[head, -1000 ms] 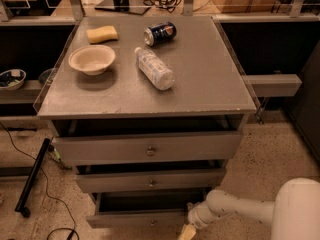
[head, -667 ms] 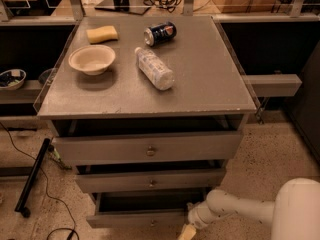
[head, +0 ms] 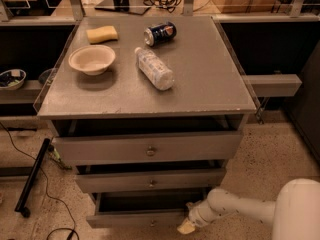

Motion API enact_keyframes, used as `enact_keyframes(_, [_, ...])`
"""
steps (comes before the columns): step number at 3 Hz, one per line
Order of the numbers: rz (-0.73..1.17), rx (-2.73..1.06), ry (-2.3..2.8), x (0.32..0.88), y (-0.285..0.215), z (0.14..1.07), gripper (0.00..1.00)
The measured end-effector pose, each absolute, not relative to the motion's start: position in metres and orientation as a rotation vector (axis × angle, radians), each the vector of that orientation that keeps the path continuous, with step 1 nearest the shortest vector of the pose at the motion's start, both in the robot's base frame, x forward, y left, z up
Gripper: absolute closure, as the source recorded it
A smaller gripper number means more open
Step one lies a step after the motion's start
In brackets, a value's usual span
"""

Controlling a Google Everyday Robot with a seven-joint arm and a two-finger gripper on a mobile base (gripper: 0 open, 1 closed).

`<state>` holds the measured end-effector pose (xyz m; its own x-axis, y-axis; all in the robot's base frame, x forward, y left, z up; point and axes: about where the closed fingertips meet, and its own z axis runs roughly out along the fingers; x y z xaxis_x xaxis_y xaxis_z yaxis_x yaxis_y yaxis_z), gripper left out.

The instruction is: Open bottom drawer

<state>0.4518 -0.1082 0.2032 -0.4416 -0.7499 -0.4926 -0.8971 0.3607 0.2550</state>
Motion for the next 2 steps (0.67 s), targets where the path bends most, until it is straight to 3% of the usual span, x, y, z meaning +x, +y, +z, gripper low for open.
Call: enact_keyframes(2, [0.717,-1.460,2.335,0.4518,-0.1082,0.2032,0.95])
